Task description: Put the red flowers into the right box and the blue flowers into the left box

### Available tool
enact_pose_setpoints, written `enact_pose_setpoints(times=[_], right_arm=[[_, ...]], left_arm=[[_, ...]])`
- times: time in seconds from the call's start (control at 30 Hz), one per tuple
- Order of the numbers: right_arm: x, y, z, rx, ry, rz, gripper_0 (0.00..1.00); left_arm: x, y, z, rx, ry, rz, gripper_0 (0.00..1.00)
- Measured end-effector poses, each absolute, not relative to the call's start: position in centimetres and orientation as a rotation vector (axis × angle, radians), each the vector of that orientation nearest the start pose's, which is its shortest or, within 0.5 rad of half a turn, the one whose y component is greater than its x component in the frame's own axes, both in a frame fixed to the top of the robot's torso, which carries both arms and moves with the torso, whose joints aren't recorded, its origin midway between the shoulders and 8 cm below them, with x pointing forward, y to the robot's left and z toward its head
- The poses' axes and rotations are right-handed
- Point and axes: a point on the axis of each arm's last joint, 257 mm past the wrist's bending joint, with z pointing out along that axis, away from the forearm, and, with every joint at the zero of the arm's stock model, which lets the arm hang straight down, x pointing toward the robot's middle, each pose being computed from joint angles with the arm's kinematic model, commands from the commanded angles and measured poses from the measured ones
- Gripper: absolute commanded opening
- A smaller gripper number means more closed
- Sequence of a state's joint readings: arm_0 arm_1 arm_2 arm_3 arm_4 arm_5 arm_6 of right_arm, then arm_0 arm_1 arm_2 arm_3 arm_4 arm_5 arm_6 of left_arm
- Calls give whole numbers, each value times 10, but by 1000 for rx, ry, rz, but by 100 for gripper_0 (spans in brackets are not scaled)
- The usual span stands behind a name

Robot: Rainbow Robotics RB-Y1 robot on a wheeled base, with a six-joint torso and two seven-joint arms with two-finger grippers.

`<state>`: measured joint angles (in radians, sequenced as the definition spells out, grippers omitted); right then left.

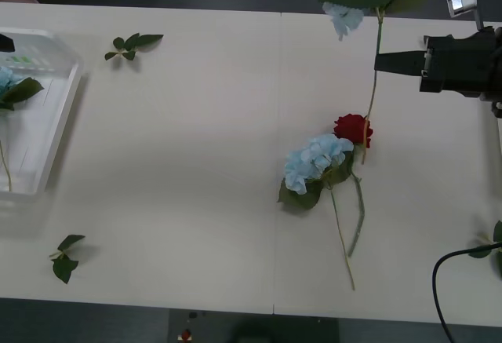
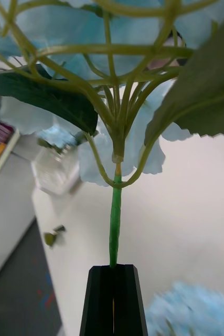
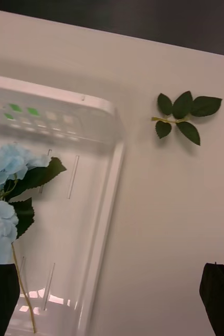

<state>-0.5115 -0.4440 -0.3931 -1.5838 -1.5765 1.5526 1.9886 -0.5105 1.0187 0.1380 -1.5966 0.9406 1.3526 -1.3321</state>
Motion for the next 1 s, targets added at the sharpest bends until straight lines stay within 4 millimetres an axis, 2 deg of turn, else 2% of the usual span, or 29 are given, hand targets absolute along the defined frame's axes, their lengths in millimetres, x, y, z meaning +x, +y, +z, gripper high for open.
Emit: enact_pose_setpoints(times=[0.17,0.23,0.33,0.47,0.57,0.67,0.73,0.9,1.0], right_arm=[[468,-122,-19,-654,1678,1317,0],[464,-108,-11,-658,1643,1368,0],[461,-86,0,-679,1606,1415,0],[463,-60,31,-681,1529,1463,0],[463,-43,50,-683,1485,1495,0],[461,-29,58,-700,1472,1508,0],[460,-25,61,-713,1468,1509,0],[461,-27,68,-696,1451,1523,0],[461,-29,70,-690,1445,1525,0]], left_arm=[[536,376,-58,-53,2264,-160,100],[531,338,-62,16,2261,-242,100],[520,271,-64,101,2244,-420,100],[491,182,-53,158,2211,-716,100],[457,134,-46,278,2208,-854,100],[418,97,-32,402,2191,-1015,100],[400,81,-22,455,2171,-1099,100],[377,48,-1,518,2077,-1218,100],[379,26,5,516,2010,-1230,100]])
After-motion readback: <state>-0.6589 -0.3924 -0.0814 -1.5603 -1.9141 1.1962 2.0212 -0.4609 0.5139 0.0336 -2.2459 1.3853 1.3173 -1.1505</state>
